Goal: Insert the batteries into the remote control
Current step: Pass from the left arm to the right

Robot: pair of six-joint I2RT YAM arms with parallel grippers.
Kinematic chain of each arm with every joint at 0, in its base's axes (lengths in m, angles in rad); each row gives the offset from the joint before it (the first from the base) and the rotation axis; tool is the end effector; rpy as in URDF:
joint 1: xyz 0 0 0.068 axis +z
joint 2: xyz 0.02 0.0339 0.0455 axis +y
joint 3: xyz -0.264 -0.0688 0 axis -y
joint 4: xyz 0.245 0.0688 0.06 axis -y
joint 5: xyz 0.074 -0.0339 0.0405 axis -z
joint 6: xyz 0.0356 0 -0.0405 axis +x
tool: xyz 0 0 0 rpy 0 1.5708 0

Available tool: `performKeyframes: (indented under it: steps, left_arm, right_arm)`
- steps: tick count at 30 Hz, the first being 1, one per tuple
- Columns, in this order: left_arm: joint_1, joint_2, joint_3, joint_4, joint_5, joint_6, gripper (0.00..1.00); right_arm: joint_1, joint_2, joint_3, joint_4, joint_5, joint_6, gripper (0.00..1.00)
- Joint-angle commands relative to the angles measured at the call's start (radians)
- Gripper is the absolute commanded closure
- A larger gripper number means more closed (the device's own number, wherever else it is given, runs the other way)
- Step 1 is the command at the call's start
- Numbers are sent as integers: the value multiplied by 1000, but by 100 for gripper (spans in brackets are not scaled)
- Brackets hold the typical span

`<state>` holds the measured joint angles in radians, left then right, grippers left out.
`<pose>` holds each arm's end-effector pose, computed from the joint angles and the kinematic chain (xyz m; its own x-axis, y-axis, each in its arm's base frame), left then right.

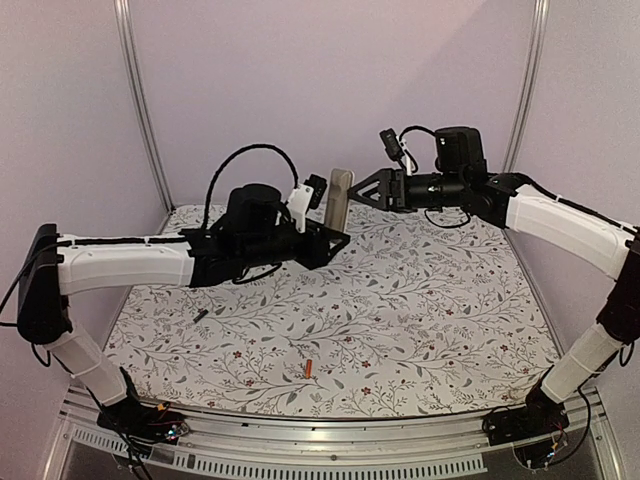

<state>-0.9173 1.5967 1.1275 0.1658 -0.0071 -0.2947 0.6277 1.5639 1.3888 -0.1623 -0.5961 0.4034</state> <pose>0.2295 -0.2992 0.2874 -0.4032 0.0488 -0.9138 0.7030 0.6558 -0.2752 0.2857 0.2320 0.3596 -0.6055 -0.0380 -0.7949 -0.7362 0.4062 0.5413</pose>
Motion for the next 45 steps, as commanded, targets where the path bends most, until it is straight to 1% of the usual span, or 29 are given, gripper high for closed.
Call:
performKeyframes:
  steps: [1,5,10,14,23,25,29,33,41,45]
  left_arm:
    - [-35,23,45,-64,-88,54,80]
    - [-54,42,78,-106,-141,82,80]
    - [-74,53,94,-117,-179,94,81]
    - [-80,62,102,-117,-196,88,81]
    - [-91,74,115,-120,-208,68,82]
    - [-91,74,114,-118,-208,67,82]
    - [-91,77,117,-120,-205,63,83]
    - [-91,77,119,-123,-205,61,82]
    - [-91,86,135,-134,-199,57,81]
    - [-91,85,135,-137,-195,54,80]
  right_arm:
    - [9,32,52,-22,55,2,26]
    - [25,43,67,-19,69,0,28]
    - [31,57,75,-8,87,7,34]
    - [38,67,86,8,90,12,43]
    - [49,101,96,38,109,26,55]
    - [49,105,96,38,118,27,59]
    - [49,118,104,35,115,30,66]
    - [49,130,105,31,105,32,66]
    - [49,143,106,24,101,27,63]
    - [50,149,111,11,104,22,67]
